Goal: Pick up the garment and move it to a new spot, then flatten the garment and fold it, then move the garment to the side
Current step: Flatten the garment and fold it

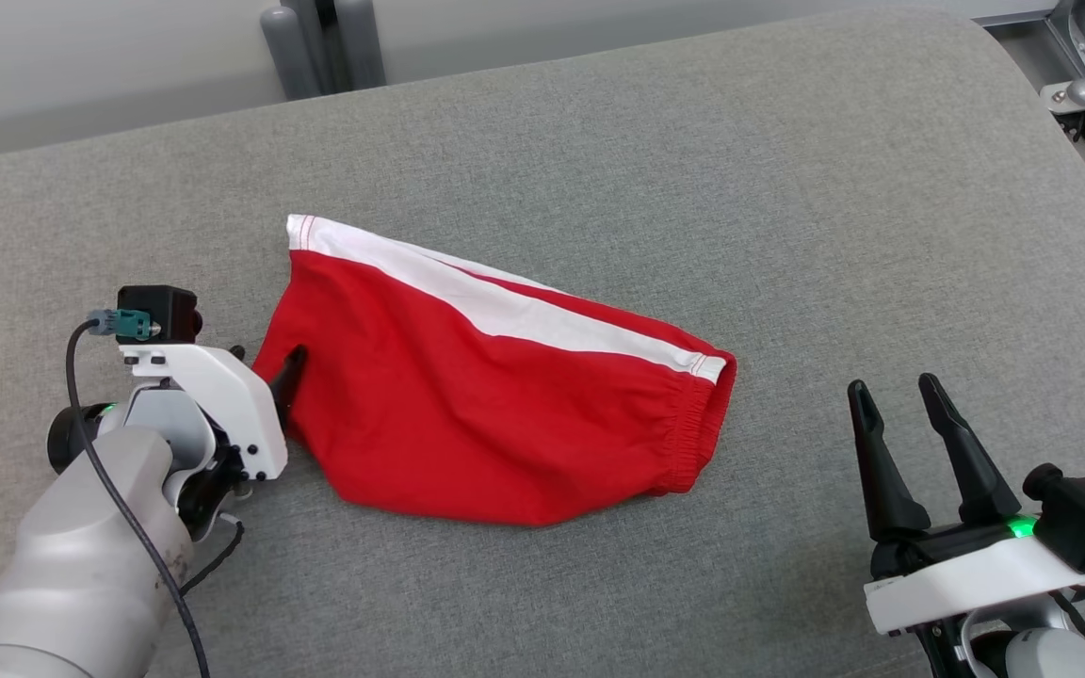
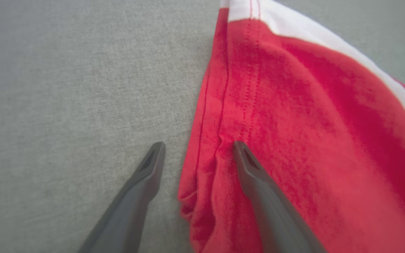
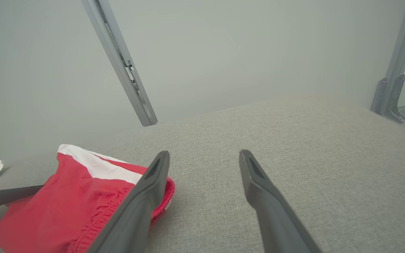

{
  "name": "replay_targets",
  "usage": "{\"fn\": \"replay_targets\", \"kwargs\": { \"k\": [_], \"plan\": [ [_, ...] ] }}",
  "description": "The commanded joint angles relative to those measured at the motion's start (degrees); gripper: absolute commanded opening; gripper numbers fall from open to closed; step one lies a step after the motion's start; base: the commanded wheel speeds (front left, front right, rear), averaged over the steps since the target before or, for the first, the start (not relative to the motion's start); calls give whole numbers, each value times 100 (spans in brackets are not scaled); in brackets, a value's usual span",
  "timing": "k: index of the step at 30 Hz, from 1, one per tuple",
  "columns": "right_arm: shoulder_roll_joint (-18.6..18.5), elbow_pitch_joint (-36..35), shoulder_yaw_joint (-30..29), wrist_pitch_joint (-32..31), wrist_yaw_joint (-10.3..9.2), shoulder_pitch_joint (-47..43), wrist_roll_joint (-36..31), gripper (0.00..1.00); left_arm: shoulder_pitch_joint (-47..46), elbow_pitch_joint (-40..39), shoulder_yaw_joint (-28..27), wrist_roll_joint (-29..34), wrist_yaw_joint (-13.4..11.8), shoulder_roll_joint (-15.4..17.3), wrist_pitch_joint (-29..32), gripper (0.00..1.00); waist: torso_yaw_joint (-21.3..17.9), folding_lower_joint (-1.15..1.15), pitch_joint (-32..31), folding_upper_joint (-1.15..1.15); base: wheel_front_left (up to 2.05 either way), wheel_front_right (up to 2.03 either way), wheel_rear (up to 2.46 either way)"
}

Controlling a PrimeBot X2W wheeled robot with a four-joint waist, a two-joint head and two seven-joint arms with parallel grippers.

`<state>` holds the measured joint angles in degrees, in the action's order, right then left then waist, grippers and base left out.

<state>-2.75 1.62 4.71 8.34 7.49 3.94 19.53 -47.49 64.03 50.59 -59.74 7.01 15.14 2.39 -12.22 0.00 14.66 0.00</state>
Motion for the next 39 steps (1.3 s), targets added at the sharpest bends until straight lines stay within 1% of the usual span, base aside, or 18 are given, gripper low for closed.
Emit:
{"fn": "replay_targets", "kwargs": {
  "k": [1,3,4,5,6,7,8,12,15,21,23,24,27,29,31,34,39],
  "plan": [
    [-29,-20,-4,30,1,-39,11,100,94,-23,14,-64,35,-104,147,100,-15,0,1,0,0,0,0],
    [-29,-16,5,43,1,-29,25,100,133,-122,0,-166,52,-144,234,100,-27,0,3,0,0,0,0],
    [-29,-11,11,52,1,-21,35,100,146,-177,-3,-213,58,-144,275,91,-33,0,2,0,0,0,0],
    [-29,-4,19,54,1,-11,40,100,154,-229,2,-245,59,-133,312,67,-38,0,1,0,0,0,0],
    [-29,-3,28,62,1,-7,45,100,163,-274,21,-261,53,-113,334,39,-42,0,-2,0,0,0,0],
    [-29,-14,35,67,1,-16,50,100,165,-317,55,-244,55,-86,340,17,-46,0,-7,0,0,0,0],
    [-29,-21,35,69,1,-26,52,100,163,-342,91,-211,55,-63,342,0,-49,0,-12,0,0,0,0],
    [-29,7,27,95,1,-2,61,100,169,-362,221,-79,42,8,268,0,-34,0,-41,0,0,0,0],
    [-28,41,-22,130,1,-11,59,100,160,-371,248,-25,43,29,123,0,49,0,-94,0,0,0,0],
    [-29,125,-80,152,1,-11,65,100,335,-523,51,-190,27,-6,-390,0,310,0,-268,0,0,0,0],
    [-29,154,-99,161,1,-14,65,100,469,-636,-50,-262,-9,39,-625,0,404,0,-326,0,0,0,0],
    [-29,154,-99,161,1,-14,65,100,469,-636,-50,-262,-9,39,-625,0,404,0,-326,0,0,0,0],
    [-29,182,-132,164,1,-24,67,100,735,-893,-190,-338,-113,123,-971,0,535,0,-403,0,0,0,0],
    [-30,199,-162,153,1,-40,51,100,970,-1136,-284,-422,-205,170,-1156,0,624,0,-455,0,0,0,0],
    [-30,212,-198,115,1,-53,16,100,1223,-1420,-350,-482,-357,239,-1288,0,710,0,-497,0,0,0,0],
    [-29,266,-217,31,1,-26,-34,100,1626,-1877,-450,-551,-696,345,-1440,0,825,0,-563,0,0,0,0],
    [-30,354,-139,-251,1,39,-103,100,2345,-2734,-652,-679,-1305,407,-1602,0,976,0,-678,0,0,0,0]
  ]
}}
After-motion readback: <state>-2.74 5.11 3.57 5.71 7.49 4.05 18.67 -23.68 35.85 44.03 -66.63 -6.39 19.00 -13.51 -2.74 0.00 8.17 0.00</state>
